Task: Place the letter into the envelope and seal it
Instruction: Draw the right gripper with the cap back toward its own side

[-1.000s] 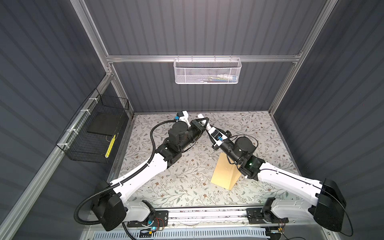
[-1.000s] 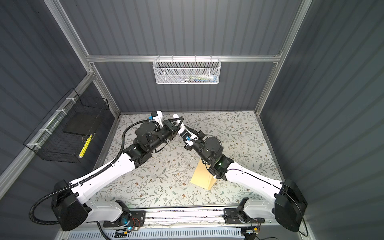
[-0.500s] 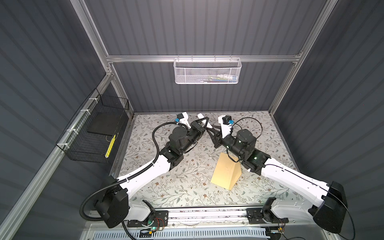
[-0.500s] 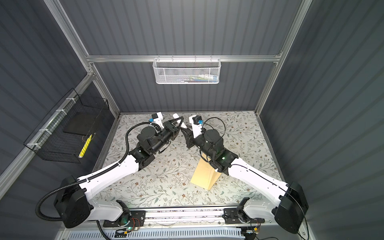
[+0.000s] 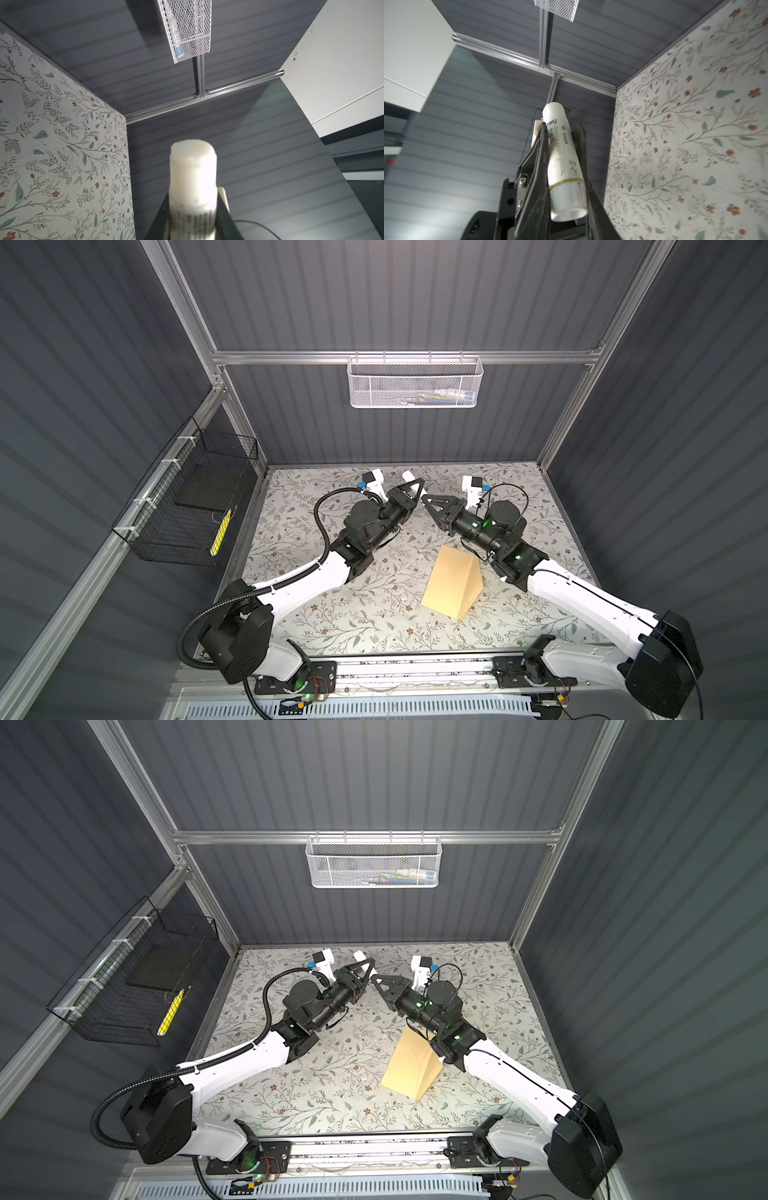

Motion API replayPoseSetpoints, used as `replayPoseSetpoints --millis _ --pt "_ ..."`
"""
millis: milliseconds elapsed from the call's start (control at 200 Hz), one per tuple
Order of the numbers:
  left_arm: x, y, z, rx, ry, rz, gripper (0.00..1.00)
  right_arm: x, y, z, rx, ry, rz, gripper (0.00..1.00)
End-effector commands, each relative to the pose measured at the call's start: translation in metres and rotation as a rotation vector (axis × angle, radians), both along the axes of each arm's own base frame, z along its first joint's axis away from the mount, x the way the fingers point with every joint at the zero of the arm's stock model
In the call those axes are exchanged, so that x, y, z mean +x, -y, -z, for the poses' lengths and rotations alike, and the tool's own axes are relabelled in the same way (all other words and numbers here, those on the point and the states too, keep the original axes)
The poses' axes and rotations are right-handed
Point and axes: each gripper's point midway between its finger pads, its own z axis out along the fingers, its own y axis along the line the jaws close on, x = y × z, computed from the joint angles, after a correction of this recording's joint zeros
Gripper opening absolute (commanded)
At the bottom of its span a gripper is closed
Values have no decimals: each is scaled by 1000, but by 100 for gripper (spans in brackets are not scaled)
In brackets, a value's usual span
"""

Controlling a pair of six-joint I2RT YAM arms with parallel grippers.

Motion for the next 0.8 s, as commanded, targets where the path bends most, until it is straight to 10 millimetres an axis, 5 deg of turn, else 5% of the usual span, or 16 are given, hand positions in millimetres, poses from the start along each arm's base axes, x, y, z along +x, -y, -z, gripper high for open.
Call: replayPoseSetpoints --millis 0,220,420,595,795 --pt "3 -11 -18 -16 82 -45 0 25 25 -25 225 -77 104 34" --pt "2 -18 -19 4 73 -68 0 18 29 -29 206 -43 67 68" --pt "1 -27 -17 66 17 -94 0 -7 60 -32 -77 177 156 94" --pt "-3 -29 -23 89 -24 -80 0 -24 81 -28 -461 470 219 99" --pt "-3 -23 -34 97 -33 -55 0 -30 76 -16 -809 820 208 99"
